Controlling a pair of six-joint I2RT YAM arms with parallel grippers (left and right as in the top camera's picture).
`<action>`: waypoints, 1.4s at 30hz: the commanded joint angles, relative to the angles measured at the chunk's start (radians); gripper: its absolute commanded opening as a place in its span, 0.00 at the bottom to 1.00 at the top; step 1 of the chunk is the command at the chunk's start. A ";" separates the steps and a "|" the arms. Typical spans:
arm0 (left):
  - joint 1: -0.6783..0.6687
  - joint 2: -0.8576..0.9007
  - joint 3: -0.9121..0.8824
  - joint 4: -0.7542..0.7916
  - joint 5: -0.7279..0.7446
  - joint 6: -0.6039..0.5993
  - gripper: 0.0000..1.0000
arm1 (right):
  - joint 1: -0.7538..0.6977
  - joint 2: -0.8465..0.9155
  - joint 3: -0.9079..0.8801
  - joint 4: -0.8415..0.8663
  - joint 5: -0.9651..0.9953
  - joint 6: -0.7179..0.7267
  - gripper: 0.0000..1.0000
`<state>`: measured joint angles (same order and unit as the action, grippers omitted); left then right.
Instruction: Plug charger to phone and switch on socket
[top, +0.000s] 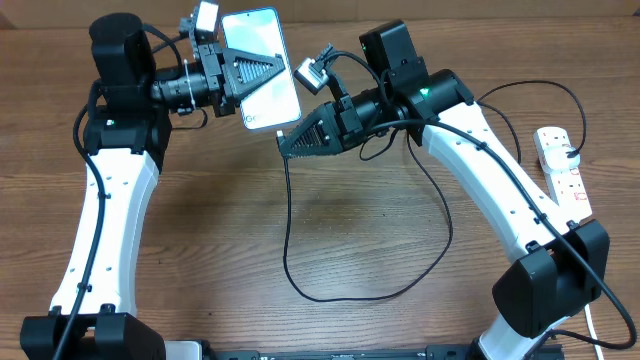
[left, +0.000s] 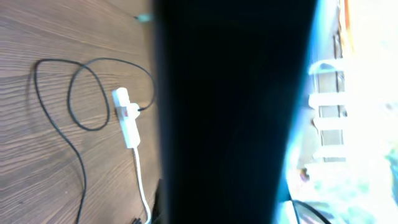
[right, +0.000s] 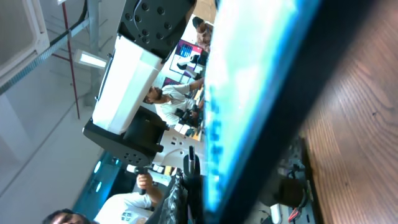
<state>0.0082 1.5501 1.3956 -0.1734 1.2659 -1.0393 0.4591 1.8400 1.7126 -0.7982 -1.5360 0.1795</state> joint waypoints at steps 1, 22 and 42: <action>0.004 -0.020 0.013 -0.008 -0.023 0.049 0.04 | 0.004 -0.006 0.003 0.024 -0.034 0.035 0.04; 0.002 -0.020 0.013 -0.006 0.072 -0.015 0.04 | 0.011 -0.006 0.003 0.031 0.061 0.083 0.04; -0.018 -0.020 0.014 -0.010 0.077 0.019 0.04 | 0.011 -0.006 0.003 0.035 0.066 0.106 0.04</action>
<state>0.0078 1.5501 1.3956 -0.1883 1.2892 -1.0431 0.4656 1.8400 1.7126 -0.7742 -1.4849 0.2630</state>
